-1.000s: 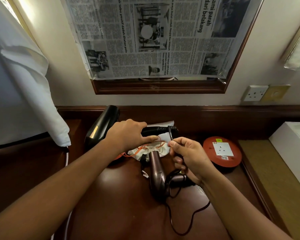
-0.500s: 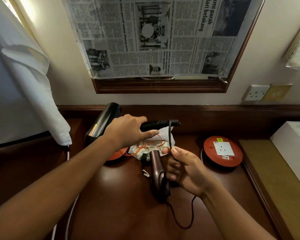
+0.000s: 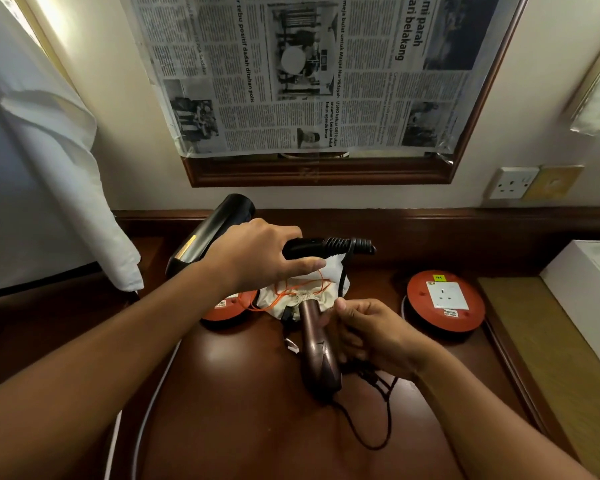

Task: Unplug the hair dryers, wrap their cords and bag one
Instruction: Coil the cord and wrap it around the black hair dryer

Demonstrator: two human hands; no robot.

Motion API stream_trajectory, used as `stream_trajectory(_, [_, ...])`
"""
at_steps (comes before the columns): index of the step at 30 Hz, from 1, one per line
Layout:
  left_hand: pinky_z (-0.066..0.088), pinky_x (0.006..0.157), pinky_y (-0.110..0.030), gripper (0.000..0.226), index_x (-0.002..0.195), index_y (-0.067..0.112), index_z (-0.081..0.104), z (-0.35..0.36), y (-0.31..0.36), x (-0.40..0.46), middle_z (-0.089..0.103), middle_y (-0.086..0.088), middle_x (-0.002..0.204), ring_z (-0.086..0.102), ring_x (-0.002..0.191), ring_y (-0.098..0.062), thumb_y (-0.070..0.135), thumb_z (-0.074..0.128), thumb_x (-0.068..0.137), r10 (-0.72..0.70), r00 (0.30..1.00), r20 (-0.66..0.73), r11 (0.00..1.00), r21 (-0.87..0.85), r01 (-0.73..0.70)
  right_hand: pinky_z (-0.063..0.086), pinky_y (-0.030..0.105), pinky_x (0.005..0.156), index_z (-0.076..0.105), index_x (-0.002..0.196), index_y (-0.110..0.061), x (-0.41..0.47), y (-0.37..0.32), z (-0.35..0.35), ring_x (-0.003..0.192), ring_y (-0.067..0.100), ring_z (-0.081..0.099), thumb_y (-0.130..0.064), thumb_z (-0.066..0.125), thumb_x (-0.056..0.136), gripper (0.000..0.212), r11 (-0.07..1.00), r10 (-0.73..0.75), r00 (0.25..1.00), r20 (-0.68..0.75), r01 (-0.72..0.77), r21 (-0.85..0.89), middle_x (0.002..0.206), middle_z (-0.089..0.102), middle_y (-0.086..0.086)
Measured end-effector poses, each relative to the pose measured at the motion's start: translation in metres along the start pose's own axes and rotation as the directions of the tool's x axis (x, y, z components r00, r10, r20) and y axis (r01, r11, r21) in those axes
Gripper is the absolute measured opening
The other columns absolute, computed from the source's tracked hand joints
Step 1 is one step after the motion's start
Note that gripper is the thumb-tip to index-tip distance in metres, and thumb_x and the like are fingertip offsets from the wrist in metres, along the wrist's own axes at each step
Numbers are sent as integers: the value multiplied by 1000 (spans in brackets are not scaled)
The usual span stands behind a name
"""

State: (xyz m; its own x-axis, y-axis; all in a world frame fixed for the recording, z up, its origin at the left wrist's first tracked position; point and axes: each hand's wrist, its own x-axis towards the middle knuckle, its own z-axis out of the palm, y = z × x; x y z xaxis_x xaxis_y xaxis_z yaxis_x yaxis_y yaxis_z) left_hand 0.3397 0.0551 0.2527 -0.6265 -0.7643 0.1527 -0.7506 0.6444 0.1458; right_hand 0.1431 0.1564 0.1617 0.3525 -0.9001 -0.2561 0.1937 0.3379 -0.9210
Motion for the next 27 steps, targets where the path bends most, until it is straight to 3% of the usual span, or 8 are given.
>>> stream_trajectory(2, [43, 54, -29, 58, 84, 32, 54, -3, 1, -1, 55, 7, 64, 53, 59, -7, 85, 31, 72, 9, 1000, 1, 1000, 2, -9, 12, 41, 62, 66, 103, 2, 5, 2, -8, 56, 25, 14, -35, 48, 95, 42, 1000, -7, 1000, 2, 7, 1, 61, 22, 9])
stream_trajectory(7, [45, 55, -31, 59, 86, 31, 56, -5, 2, -4, 57, 5, 64, 55, 59, -8, 84, 33, 73, 53, 999, 8, 998, -20, -52, 35, 25, 60, 68, 105, -5, 9, 2, -20, 60, 9, 36, -52, 74, 73, 58, 995, 0, 998, 57, -6, 104, 68, 35, -1])
stream_trajectory(10, [44, 52, -30, 59, 84, 31, 57, -4, 1, -6, 56, 5, 62, 55, 56, -6, 85, 36, 75, 63, 998, -8, 996, -61, -64, 34, 22, 57, 67, 103, -5, 11, 0, -26, 61, 9, 37, -47, 76, 73, 52, 982, -24, 994, 106, 4, 189, 69, 38, -1])
stream_trajectory(14, [49, 55, -35, 59, 83, 31, 58, -3, 0, -8, 56, 6, 61, 56, 55, -8, 85, 36, 73, 65, 998, 4, 989, -132, -64, 36, 24, 57, 63, 85, -6, 14, -8, -34, 61, 11, 37, -37, 81, 68, 40, 965, -59, 991, 121, 26, 261, 68, 39, 1])
stream_trajectory(19, [49, 54, -38, 56, 81, 34, 56, -4, 2, -14, 58, 4, 61, 56, 54, -11, 85, 39, 71, 84, 996, 40, 981, -176, -75, 38, 24, 56, 58, 80, -5, 15, -26, -45, 59, 11, 44, -32, 87, 58, 46, 981, -101, 992, 82, 86, 173, 67, 49, 2])
stream_trajectory(22, [48, 56, -39, 58, 82, 32, 57, -5, 3, -16, 58, 4, 62, 56, 56, -12, 86, 39, 69, 93, 994, 65, 981, -177, -80, 41, 22, 53, 63, 81, -5, 15, -40, -54, 56, 10, 50, -28, 92, 49, 49, 987, -113, 993, 45, 107, 123, 66, 57, 2])
stream_trajectory(27, [42, 53, -31, 47, 85, 35, 56, -6, 11, -19, 58, 4, 63, 56, 58, -13, 78, 43, 71, 116, 987, 113, 985, -144, -99, 35, 20, 49, 68, 77, -5, 12, -71, -62, 52, 13, 39, -27, 87, 57, 36, 992, -85, 996, 1, 85, -98, 62, 46, 7])
